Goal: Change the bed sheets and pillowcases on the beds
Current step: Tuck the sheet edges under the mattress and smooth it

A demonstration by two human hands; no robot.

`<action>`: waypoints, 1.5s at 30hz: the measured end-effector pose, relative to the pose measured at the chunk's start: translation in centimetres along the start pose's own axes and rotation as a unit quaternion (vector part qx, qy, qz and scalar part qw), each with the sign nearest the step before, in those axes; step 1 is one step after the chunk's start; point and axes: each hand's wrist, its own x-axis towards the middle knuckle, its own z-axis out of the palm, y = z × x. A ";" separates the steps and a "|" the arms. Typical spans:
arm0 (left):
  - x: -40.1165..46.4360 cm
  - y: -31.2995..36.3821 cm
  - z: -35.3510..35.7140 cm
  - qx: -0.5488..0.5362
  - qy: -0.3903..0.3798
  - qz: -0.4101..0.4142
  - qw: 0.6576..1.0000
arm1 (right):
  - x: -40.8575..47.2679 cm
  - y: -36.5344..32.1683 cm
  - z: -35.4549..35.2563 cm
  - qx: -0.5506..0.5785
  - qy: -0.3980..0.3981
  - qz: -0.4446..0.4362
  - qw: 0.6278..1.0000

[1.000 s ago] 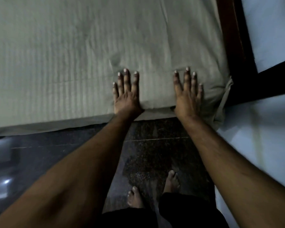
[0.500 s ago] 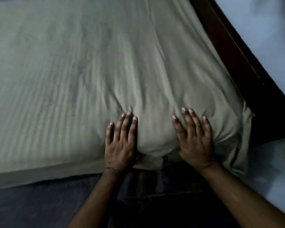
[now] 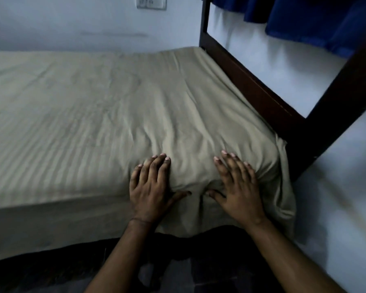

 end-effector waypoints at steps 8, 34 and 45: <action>0.2 1.2 -0.9 0.028 -0.028 -0.006 0.999 | -1.5 3.4 -1.3 0.077 0.069 0.077 0.992; -1.8 9.8 0.4 -0.021 -0.119 0.206 0.971 | -4.7 7.0 -5.8 -0.014 -0.168 0.399 0.901; -5.2 6.2 4.3 -0.018 -0.183 0.299 0.936 | -4.8 4.2 -4.8 0.012 -0.227 0.367 0.902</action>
